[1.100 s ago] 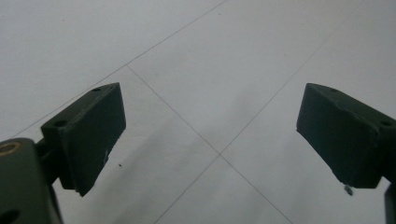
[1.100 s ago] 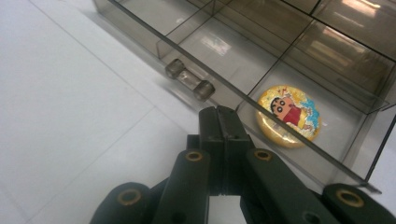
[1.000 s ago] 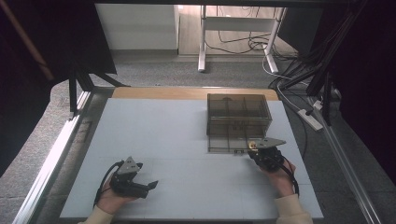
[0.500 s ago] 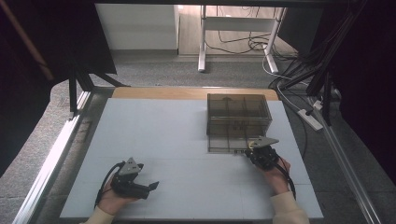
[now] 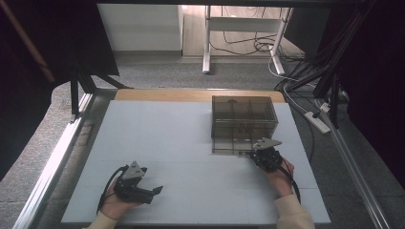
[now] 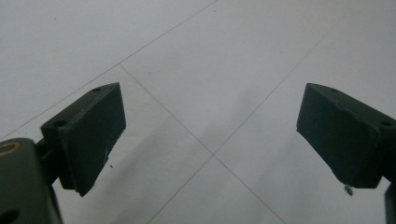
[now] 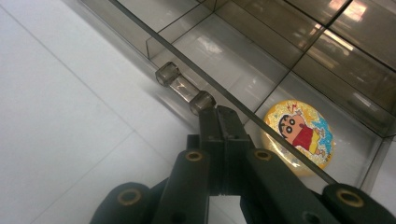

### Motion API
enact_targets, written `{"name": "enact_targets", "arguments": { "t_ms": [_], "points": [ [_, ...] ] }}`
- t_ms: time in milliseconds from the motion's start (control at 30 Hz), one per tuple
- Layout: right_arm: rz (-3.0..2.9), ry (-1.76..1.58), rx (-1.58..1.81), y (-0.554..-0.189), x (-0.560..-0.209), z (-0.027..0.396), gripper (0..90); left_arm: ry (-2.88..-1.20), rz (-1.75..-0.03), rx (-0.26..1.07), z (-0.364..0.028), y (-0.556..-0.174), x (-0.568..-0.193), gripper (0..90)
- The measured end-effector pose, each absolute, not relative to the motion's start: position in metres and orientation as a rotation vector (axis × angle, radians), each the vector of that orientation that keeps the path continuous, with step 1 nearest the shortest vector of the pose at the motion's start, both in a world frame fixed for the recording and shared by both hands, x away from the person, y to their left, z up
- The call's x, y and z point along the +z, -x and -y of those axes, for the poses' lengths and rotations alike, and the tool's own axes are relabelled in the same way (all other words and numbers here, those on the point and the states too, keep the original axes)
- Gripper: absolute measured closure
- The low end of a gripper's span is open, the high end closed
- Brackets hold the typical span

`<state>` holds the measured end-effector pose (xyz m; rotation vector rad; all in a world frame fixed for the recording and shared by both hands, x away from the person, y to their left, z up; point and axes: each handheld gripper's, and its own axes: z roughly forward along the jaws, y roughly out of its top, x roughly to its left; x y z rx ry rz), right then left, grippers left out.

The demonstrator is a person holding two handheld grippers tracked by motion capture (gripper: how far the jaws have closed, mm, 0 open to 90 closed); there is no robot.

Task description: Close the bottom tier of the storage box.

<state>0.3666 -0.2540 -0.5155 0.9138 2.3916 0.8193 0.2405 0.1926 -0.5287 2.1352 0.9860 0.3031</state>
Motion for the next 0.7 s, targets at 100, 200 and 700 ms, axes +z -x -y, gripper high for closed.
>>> {"name": "enact_targets", "arguments": {
  "t_ms": [100,200,700],
  "points": [
    [-2.382,-0.916,0.817,-0.368,-0.516,0.253,89.4,-2.133,-0.987,0.302,-0.193,-0.241,-0.529,8.2],
    [-2.377,-0.918,0.812,-0.37,-0.516,0.253,89.3,-2.134,-0.986,0.301,-0.193,-0.241,-0.529,8.2],
    [-2.34,-0.935,0.846,-0.382,-0.514,0.257,89.3,-2.137,-0.985,0.304,-0.193,-0.241,-0.529,8.2]
  ]
}}
